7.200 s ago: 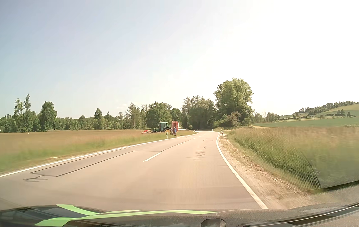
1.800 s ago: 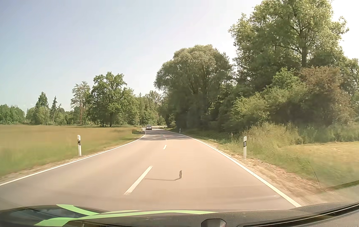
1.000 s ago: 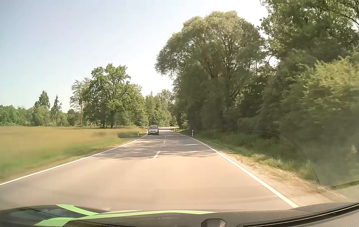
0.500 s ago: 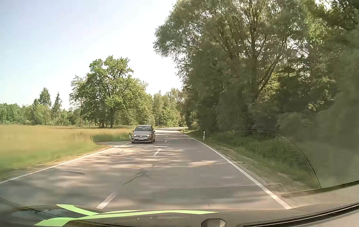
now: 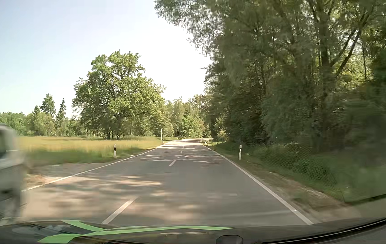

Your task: Follow the waypoints while adhering to traffic rules and regulations

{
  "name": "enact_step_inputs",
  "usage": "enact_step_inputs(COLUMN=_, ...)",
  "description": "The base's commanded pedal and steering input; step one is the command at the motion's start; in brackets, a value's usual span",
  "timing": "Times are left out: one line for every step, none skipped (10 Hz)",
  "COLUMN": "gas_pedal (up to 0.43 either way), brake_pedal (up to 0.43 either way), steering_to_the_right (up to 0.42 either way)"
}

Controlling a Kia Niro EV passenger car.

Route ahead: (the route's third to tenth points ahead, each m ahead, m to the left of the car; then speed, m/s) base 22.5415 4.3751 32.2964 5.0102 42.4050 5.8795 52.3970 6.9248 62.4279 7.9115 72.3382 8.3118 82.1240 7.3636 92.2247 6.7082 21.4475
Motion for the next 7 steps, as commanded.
enact_step_inputs(gas_pedal=0.189, brake_pedal=0.000, steering_to_the_right=-0.022)
enact_step_inputs(gas_pedal=0.189, brake_pedal=0.000, steering_to_the_right=-0.022)
enact_step_inputs(gas_pedal=0.189, brake_pedal=0.000, steering_to_the_right=-0.022)
enact_step_inputs(gas_pedal=0.189, brake_pedal=0.000, steering_to_the_right=-0.021)
enact_step_inputs(gas_pedal=0.189, brake_pedal=0.000, steering_to_the_right=-0.020)
enact_step_inputs(gas_pedal=0.177, brake_pedal=0.000, steering_to_the_right=-0.019)
enact_step_inputs(gas_pedal=0.157, brake_pedal=0.000, steering_to_the_right=-0.018)
